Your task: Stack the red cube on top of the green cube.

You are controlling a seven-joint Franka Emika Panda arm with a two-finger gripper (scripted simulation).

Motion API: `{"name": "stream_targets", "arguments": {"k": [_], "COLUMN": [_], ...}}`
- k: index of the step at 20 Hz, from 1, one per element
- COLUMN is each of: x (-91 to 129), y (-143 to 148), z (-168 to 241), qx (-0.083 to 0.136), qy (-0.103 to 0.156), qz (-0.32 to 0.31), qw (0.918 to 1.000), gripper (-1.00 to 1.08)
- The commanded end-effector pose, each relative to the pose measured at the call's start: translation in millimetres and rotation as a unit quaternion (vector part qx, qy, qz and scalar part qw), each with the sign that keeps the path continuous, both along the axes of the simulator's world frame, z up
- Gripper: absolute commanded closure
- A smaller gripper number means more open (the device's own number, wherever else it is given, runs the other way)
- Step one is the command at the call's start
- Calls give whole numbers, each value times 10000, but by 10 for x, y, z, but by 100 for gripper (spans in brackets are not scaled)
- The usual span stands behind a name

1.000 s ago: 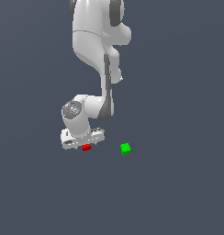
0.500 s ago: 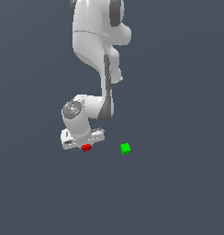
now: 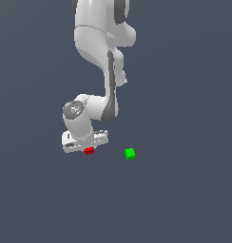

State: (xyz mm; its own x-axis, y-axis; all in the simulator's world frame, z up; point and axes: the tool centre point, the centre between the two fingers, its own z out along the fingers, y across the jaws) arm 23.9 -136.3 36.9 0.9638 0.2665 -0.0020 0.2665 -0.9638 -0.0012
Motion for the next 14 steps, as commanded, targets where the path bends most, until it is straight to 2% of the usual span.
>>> {"name": "stream_targets", "arguments": {"k": [1,8,14], "x": [3,-2,8], "y": [-1,0,-2], "z": [142,621,818], "qx": [-2,-2,-2], "qy": [-10,-10,-10], "qz": [0,0,0], "qw": [10000,10000,10000], "gripper": [108,108,108]}}
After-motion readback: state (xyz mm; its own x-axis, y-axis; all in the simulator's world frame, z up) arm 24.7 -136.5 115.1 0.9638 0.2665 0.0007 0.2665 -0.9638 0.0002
